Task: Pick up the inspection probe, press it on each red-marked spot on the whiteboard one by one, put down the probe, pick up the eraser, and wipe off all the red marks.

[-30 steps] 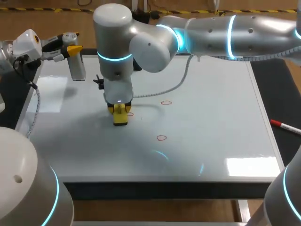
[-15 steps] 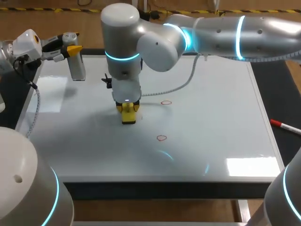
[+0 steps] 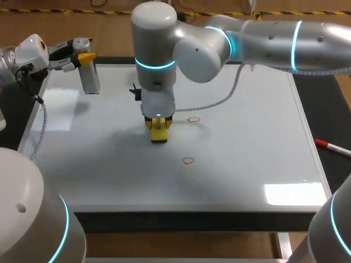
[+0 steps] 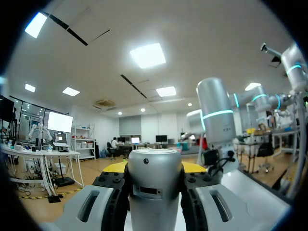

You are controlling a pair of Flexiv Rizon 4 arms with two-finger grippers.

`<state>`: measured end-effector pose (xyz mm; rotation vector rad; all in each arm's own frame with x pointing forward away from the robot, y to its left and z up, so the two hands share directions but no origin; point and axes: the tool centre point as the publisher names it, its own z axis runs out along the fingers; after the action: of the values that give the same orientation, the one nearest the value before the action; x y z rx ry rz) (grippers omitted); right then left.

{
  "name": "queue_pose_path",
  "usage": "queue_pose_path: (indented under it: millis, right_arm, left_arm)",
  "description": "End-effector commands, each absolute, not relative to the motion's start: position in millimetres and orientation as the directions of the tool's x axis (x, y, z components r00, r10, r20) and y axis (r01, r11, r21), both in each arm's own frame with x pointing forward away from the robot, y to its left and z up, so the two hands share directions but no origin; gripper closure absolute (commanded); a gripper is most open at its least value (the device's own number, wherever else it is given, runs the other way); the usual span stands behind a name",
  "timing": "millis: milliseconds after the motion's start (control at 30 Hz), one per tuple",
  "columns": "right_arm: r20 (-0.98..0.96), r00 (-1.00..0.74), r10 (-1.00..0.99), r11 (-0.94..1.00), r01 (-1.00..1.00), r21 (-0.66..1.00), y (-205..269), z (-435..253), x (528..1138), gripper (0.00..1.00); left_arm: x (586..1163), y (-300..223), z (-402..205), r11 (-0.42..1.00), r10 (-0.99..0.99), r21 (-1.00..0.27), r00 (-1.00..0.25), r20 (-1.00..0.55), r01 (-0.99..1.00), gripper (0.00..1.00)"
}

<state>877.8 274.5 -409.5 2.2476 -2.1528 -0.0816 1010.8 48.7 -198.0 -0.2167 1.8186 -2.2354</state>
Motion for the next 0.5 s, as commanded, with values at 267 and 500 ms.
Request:
queue_pose_path:
  millis: [267, 500]
  right_arm:
    - [-0.041, 0.022, -0.999, -0.023, -1.0, 0.02, 219, -370, 891, 1.0]
    - [-0.032, -0.058, -0.998, 0.057, -0.998, 0.009, 165, -364, 898, 1.0]
  left_arm:
    - [1011, 49, -197, -0.188, -0.284, -0.977, -0.958, -0.042, 0.099, 1.0]
    - [1011, 49, -197, -0.188, -0.284, -0.977, -0.958, -0.042, 0.099, 1.0]
